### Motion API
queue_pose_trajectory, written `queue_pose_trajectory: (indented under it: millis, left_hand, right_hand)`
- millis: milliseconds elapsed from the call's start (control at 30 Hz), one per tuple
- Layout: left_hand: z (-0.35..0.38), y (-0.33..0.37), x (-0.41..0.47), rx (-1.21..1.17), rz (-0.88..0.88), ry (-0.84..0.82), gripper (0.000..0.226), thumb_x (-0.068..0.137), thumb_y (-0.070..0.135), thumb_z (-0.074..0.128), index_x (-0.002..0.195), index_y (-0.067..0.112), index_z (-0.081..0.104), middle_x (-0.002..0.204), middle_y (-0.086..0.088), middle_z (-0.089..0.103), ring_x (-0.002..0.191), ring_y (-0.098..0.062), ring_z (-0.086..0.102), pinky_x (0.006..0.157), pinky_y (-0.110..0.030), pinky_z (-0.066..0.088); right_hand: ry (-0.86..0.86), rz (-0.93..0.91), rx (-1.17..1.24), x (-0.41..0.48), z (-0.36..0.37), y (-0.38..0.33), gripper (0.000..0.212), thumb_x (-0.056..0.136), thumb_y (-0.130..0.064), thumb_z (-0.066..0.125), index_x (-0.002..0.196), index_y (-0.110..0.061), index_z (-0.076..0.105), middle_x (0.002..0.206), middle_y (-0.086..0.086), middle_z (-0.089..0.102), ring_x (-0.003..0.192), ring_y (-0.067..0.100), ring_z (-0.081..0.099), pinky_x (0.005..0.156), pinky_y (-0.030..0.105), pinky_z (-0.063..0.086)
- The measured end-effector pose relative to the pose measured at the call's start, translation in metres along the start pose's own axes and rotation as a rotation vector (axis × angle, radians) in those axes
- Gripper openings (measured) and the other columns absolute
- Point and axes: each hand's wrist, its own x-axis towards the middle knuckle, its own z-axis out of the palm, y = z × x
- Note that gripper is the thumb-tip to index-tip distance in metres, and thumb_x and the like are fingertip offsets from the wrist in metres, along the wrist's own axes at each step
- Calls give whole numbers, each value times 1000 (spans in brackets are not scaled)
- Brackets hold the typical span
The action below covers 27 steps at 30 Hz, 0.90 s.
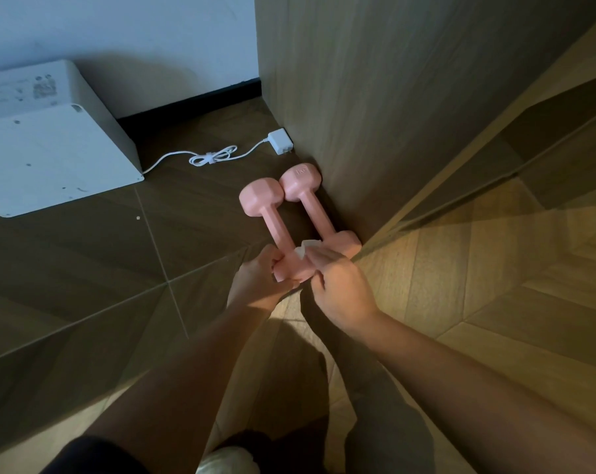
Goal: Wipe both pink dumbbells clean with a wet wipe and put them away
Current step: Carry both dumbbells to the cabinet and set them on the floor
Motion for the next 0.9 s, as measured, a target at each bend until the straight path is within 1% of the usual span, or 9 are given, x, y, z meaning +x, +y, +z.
queue_pose_trajectory:
  millis: [100,200,267,367,500,600,700,800,900]
  left_hand:
    - [-2,1,0,6,-4,-8,54,79,28,80,124,12,54,120,-3,66,108,-20,64,92,-32,52]
    - [-2,1,1,17,-10,-25,56,79,29,80,125,12,54,122,-4,65,109,-19,63,94,-34,53]
    - [-2,1,1,12,-22,-21,56,78,27,81,125,13,54,122,-2,65,111,-19,63,94,-34,52]
    - [-1,1,1,9,-24,-11,56,77,27,82,124,12,55,120,-3,66,109,-20,64,93,-35,53]
    - [-1,2,0,9,-21,-1,55,77,28,82,122,13,55,120,-3,66,108,-19,64,92,-34,54]
    - [-3,3,1,16,-28,-19,57,77,26,82,125,11,54,123,-5,65,112,-21,63,94,-35,53]
    - [-3,4,1,11,-30,-22,57,77,26,82,124,11,54,122,-5,65,111,-21,63,94,-36,53]
    - [-2,2,-1,-49,-53,-14,58,74,26,84,122,12,54,120,-3,65,110,-20,63,94,-38,53]
    - [2,0,-7,-156,-92,16,57,73,23,85,120,17,54,115,4,63,106,-13,61,93,-30,52]
  right_hand:
    - [-33,-19,24,3,-5,-9,45,94,-12,60,138,-15,55,135,-1,61,124,13,58,104,27,48]
    - [-129,45,41,-16,-5,-8,54,99,-16,50,151,-23,37,151,-6,44,135,10,46,111,24,38]
    - [-156,91,35,-23,-7,-4,58,100,-17,49,154,-27,29,149,-5,47,128,10,51,106,23,43]
    - [-161,92,21,-14,-7,-4,58,101,-19,47,155,-26,27,139,0,55,115,11,59,99,23,49]
    - [-187,98,104,-27,-11,-9,61,101,-17,47,155,-30,21,160,-10,29,125,8,53,100,19,46]
    - [-199,103,90,-28,-13,-6,59,101,-16,47,154,-27,26,156,-7,35,126,10,52,99,17,43]
    - [-192,114,47,-14,-11,-6,49,101,-18,44,149,-21,38,138,0,54,118,14,58,98,23,48]
    - [-185,110,45,-15,-10,-7,53,101,-19,45,152,-24,33,138,1,52,121,13,54,101,22,44]
    - [-198,77,3,-17,-13,-4,58,101,-20,46,155,-29,25,145,1,44,126,12,50,103,22,45]
